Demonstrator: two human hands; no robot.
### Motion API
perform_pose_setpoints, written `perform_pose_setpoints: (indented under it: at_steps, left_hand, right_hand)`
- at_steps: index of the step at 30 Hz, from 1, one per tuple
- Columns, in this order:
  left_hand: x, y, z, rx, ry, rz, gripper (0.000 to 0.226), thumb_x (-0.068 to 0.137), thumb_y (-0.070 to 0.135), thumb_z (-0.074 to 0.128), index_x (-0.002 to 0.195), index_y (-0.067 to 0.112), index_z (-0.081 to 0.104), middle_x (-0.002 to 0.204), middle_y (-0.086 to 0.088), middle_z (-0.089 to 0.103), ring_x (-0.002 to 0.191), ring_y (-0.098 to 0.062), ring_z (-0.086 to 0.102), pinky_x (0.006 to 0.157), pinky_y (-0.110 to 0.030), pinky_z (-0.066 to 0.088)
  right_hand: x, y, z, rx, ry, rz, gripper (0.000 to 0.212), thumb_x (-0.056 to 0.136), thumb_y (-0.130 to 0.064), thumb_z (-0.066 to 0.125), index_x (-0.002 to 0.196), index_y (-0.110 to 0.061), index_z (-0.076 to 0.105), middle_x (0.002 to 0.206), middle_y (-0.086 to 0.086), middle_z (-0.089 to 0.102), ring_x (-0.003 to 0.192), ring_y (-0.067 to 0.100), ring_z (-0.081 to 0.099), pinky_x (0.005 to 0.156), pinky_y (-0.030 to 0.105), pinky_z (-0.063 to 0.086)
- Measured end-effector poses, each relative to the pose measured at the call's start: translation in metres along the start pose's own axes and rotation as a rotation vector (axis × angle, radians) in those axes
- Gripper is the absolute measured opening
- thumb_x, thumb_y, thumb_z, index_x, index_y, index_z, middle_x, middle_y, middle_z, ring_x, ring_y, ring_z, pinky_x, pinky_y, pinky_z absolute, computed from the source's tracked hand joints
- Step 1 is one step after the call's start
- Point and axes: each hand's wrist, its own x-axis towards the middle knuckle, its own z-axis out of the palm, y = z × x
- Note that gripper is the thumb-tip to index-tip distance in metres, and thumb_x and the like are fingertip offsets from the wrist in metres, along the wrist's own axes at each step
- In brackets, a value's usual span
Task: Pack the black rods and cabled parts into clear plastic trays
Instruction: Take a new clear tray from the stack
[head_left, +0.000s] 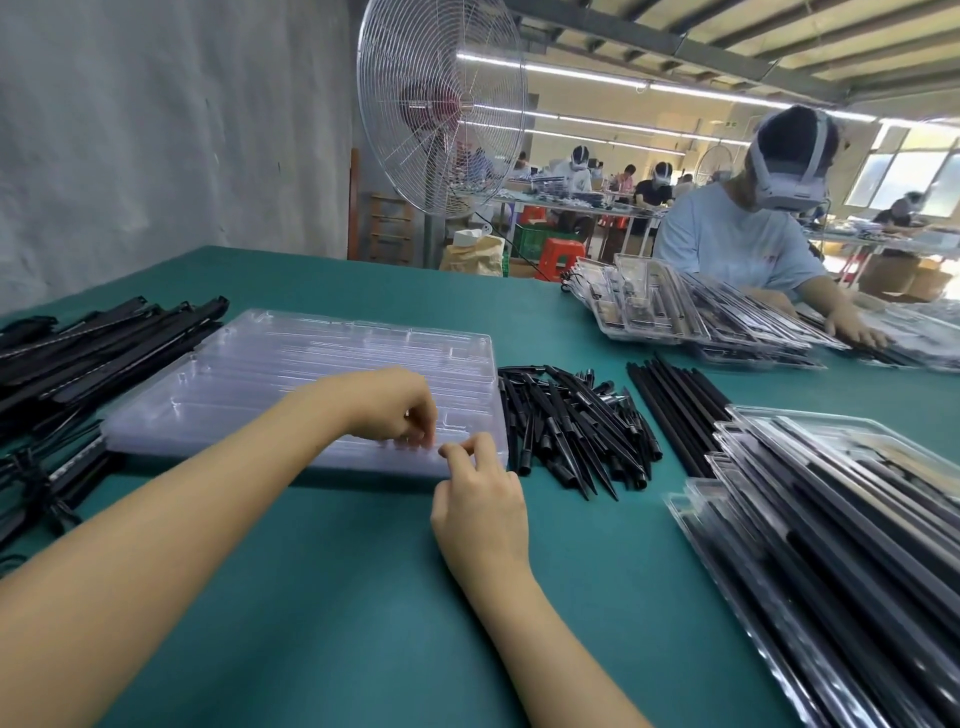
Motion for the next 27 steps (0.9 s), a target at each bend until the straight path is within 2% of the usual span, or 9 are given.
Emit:
perform_pose_setpoints:
  at_steps: [2, 5, 7, 10, 14, 17, 20, 23, 27]
  left_hand:
    - [-0.001, 0.005, 0.008, 0.17, 0.035, 0.001, 0.032, 0.087, -0.003, 0.045, 0.096, 0.018, 0.068, 0.071, 0.014, 0.057, 0.069, -0.009, 0.057, 0.067, -0.024, 0.048]
    - [-0.003, 0.007, 0.019, 0.383, 0.078, 0.033, 0.03, 0.093, 0.002, 0.041, 0.111, 0.017, 0.059, 0.097, 0.004, 0.058, 0.093, -0.018, 0.056, 0.076, -0.027, 0.045]
    - [-0.004, 0.005, 0.02, 0.407, 0.085, 0.043, 0.023, 0.096, 0.009, 0.042, 0.113, 0.016, 0.057, 0.108, -0.001, 0.059, 0.093, -0.019, 0.053, 0.077, -0.03, 0.045]
    - [-0.004, 0.003, 0.019, 0.458, 0.115, 0.077, 0.018, 0.098, 0.013, 0.044, 0.109, 0.016, 0.057, 0.107, -0.001, 0.061, 0.089, -0.019, 0.052, 0.071, -0.027, 0.039]
    - [-0.005, -0.003, 0.023, 0.41, 0.178, 0.106, 0.017, 0.098, 0.025, 0.044, 0.101, 0.026, 0.061, 0.097, 0.009, 0.059, 0.081, -0.01, 0.048, 0.066, -0.025, 0.035]
    - [-0.002, -0.004, 0.025, 0.382, 0.221, 0.091, 0.018, 0.095, 0.017, 0.044, 0.089, 0.029, 0.055, 0.088, 0.014, 0.048, 0.08, -0.009, 0.046, 0.063, -0.025, 0.032]
    - [-0.001, -0.005, 0.026, 0.323, 0.245, 0.062, 0.024, 0.091, 0.01, 0.044, 0.08, 0.031, 0.049, 0.084, 0.016, 0.044, 0.079, -0.011, 0.046, 0.06, -0.025, 0.032]
    - [0.0, -0.006, 0.03, 0.301, 0.251, 0.048, 0.028, 0.089, 0.004, 0.042, 0.08, 0.03, 0.049, 0.083, 0.016, 0.044, 0.08, -0.01, 0.047, 0.056, -0.02, 0.03]
    - [0.0, -0.005, 0.032, 0.264, 0.251, 0.034, 0.03, 0.088, 0.0, 0.039, 0.081, 0.028, 0.048, 0.085, 0.015, 0.044, 0.08, -0.011, 0.048, 0.056, -0.02, 0.031]
  right_hand:
    - [0.0, 0.0, 0.001, 0.002, 0.012, -0.006, 0.022, 0.052, -0.001, 0.069, 0.072, -0.009, 0.066, 0.074, 0.006, 0.06, 0.045, 0.026, 0.049, 0.045, 0.023, 0.04]
    - [0.001, -0.001, 0.001, -0.004, 0.039, -0.017, 0.02, 0.054, -0.004, 0.057, 0.072, -0.009, 0.065, 0.073, 0.005, 0.059, 0.043, 0.026, 0.046, 0.044, 0.022, 0.038]
    - [0.001, -0.002, 0.001, -0.003, 0.046, -0.017, 0.028, 0.054, -0.004, 0.055, 0.079, -0.01, 0.067, 0.072, 0.005, 0.058, 0.043, 0.026, 0.045, 0.044, 0.022, 0.037]
    - [0.001, -0.001, 0.0, 0.012, 0.038, -0.018, 0.037, 0.057, -0.003, 0.057, 0.09, -0.012, 0.07, 0.073, 0.004, 0.057, 0.044, 0.026, 0.044, 0.044, 0.022, 0.037]
    - [0.001, -0.001, -0.001, -0.016, 0.019, -0.003, 0.028, 0.056, -0.002, 0.067, 0.082, -0.012, 0.07, 0.073, 0.004, 0.057, 0.047, 0.025, 0.047, 0.047, 0.023, 0.038]
    - [-0.001, -0.004, -0.004, -0.087, -0.004, 0.043, 0.035, 0.052, -0.007, 0.073, 0.086, -0.015, 0.07, 0.075, 0.004, 0.056, 0.057, 0.023, 0.053, 0.051, 0.025, 0.039]
    - [0.001, -0.007, -0.005, -0.202, -0.018, 0.093, 0.032, 0.047, -0.013, 0.074, 0.078, -0.019, 0.068, 0.077, 0.004, 0.058, 0.061, 0.023, 0.054, 0.053, 0.027, 0.039]
    - [0.004, -0.006, -0.004, -0.261, -0.019, 0.099, 0.025, 0.046, -0.015, 0.073, 0.069, -0.019, 0.065, 0.077, 0.003, 0.06, 0.064, 0.024, 0.055, 0.056, 0.028, 0.042]
    - [0.003, -0.003, -0.001, -0.32, -0.019, 0.037, 0.022, 0.048, -0.017, 0.074, 0.068, -0.018, 0.066, 0.077, 0.0, 0.061, 0.071, 0.023, 0.06, 0.067, 0.031, 0.045]
